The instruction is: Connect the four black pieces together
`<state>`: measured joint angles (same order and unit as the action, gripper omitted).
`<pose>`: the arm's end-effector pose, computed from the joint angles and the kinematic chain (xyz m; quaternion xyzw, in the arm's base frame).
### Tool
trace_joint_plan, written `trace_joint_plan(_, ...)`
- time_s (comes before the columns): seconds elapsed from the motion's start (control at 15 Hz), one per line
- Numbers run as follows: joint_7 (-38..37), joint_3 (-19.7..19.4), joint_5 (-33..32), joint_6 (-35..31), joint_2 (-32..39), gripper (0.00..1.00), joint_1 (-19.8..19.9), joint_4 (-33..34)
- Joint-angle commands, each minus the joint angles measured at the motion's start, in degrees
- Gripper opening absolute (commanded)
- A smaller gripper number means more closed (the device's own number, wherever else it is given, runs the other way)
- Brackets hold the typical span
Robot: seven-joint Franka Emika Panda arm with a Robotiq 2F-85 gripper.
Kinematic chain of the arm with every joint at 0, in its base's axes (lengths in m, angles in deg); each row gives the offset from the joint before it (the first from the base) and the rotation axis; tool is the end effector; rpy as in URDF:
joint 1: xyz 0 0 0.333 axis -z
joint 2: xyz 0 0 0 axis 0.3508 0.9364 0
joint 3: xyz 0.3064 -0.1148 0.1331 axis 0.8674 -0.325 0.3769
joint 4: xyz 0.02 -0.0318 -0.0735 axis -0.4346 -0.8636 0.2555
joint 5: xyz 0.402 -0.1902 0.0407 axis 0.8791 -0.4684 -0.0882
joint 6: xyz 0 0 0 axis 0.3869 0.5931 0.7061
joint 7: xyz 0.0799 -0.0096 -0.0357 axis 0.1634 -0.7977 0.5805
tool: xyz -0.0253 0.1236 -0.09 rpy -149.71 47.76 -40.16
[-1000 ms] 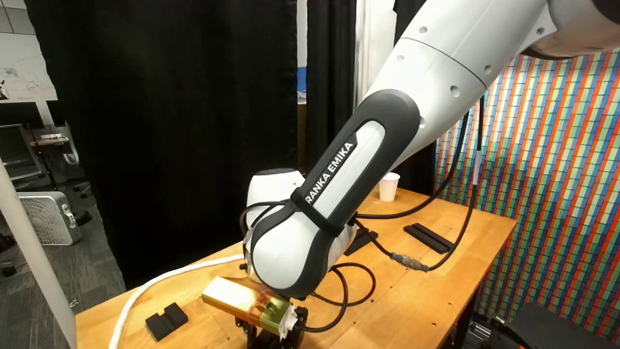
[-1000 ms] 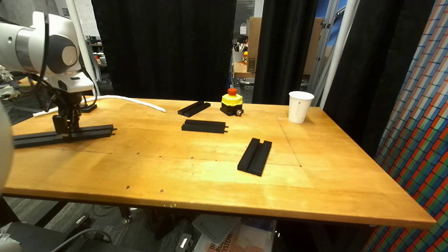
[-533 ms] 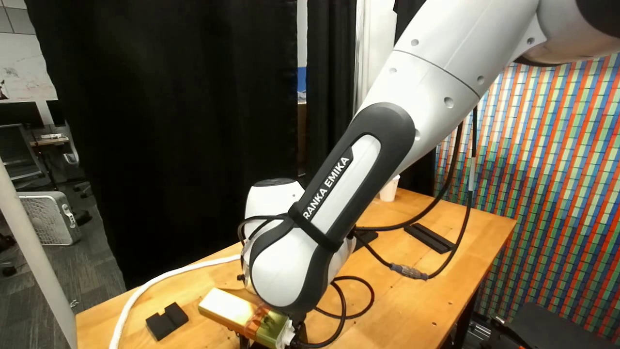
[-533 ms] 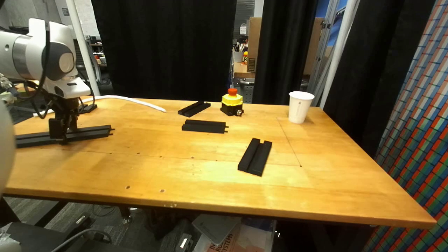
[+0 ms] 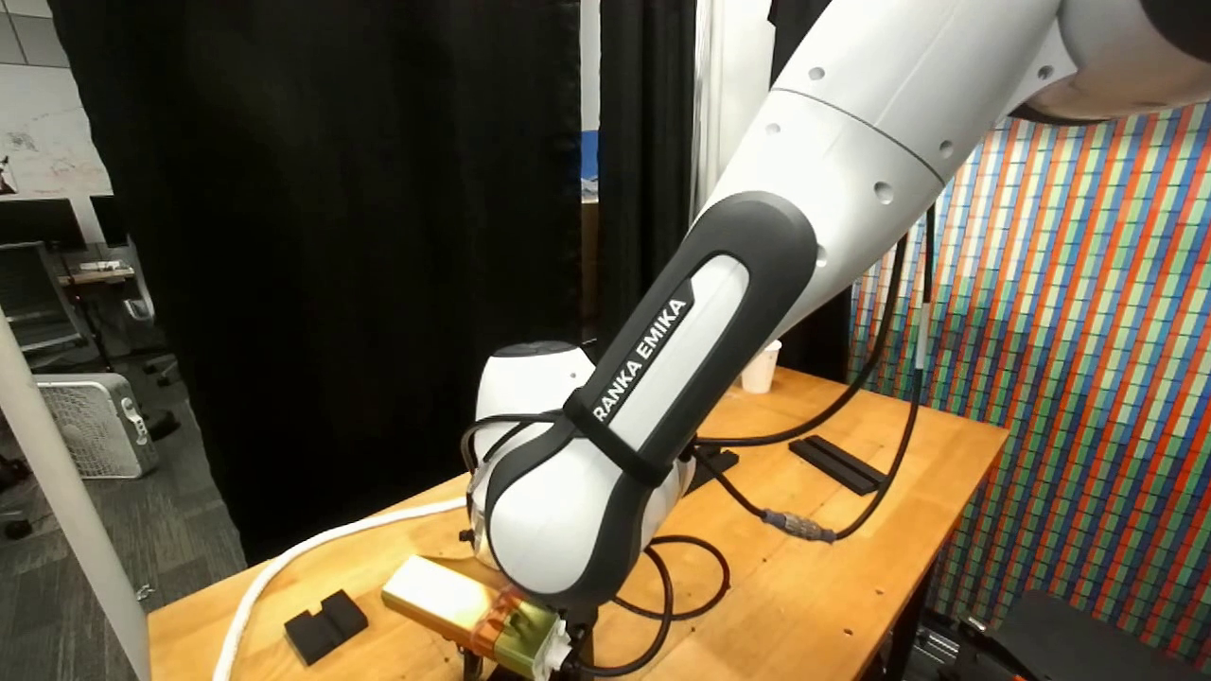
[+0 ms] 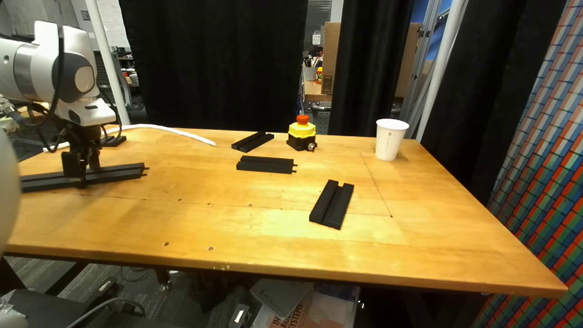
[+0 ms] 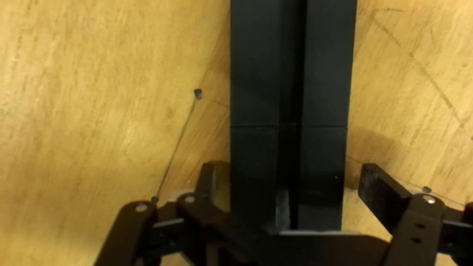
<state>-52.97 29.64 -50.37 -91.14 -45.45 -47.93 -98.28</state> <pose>0.4578 0.4036 0.1540 -0.8743 0.4761 0.0595 0.0739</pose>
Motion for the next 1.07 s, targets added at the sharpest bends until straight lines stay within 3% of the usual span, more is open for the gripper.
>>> trace_joint_plan(0.0, -4.61, -1.03, -2.63, 5.93, -8.70, 1.00, -1.69, -2.54)
trace_joint_plan(0.2, -7.59, -0.44, -6.10, 15.52, -16.56, 1.00, -0.52, -3.83)
trace_joint_plan(0.47, -6.33, 0.43, -7.36, 28.77, -27.70, 1.00, 4.26, -6.29)
trace_joint_plan(0.67, -5.27, -0.23, -6.53, 32.46, -33.85, 1.00, 8.67, -8.19)
trace_joint_plan(1.0, -5.15, -1.69, -6.15, 30.92, -37.60, 1.00, 15.71, -9.96)
